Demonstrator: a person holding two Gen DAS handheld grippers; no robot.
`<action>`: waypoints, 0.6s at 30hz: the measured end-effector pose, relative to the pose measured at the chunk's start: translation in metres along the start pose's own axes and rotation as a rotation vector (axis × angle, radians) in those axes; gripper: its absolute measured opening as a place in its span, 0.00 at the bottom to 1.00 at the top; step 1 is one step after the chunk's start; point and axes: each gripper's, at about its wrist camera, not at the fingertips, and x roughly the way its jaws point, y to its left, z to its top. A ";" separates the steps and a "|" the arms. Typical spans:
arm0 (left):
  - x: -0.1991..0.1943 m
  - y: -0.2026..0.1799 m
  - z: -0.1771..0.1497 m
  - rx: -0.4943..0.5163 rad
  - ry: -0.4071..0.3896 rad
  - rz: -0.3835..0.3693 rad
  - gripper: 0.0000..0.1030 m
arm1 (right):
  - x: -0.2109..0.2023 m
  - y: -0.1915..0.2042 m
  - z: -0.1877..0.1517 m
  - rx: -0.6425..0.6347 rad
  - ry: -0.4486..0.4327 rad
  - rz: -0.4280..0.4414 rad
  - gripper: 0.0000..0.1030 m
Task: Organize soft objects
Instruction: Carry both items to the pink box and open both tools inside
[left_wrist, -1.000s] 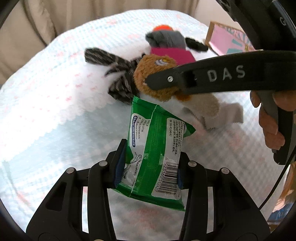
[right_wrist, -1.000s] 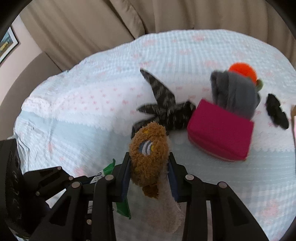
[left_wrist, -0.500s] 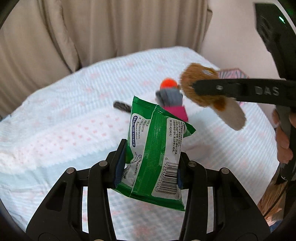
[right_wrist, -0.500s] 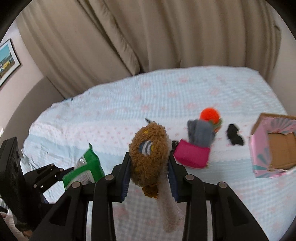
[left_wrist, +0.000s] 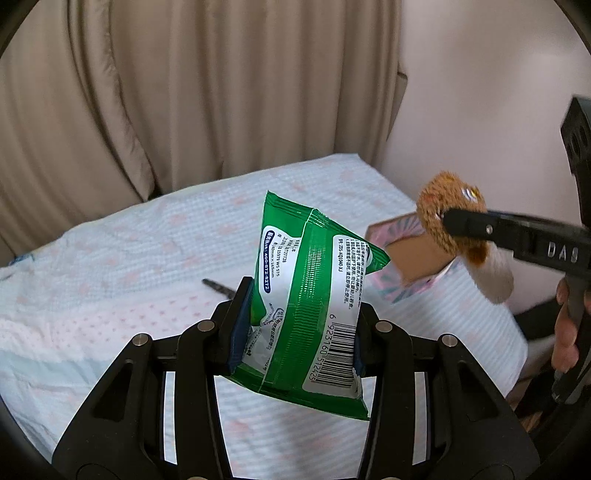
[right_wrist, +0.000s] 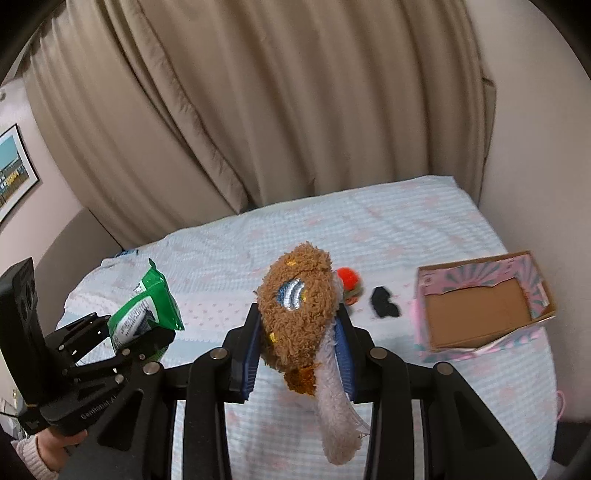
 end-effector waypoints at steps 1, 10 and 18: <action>0.000 -0.011 0.005 -0.002 -0.001 0.012 0.39 | -0.008 -0.009 0.003 -0.001 -0.003 0.003 0.32; 0.042 -0.112 0.046 -0.113 0.028 0.026 0.39 | -0.031 -0.120 0.030 0.019 0.025 0.003 0.32; 0.128 -0.173 0.076 -0.143 0.113 0.005 0.39 | 0.001 -0.218 0.047 0.041 0.103 -0.052 0.32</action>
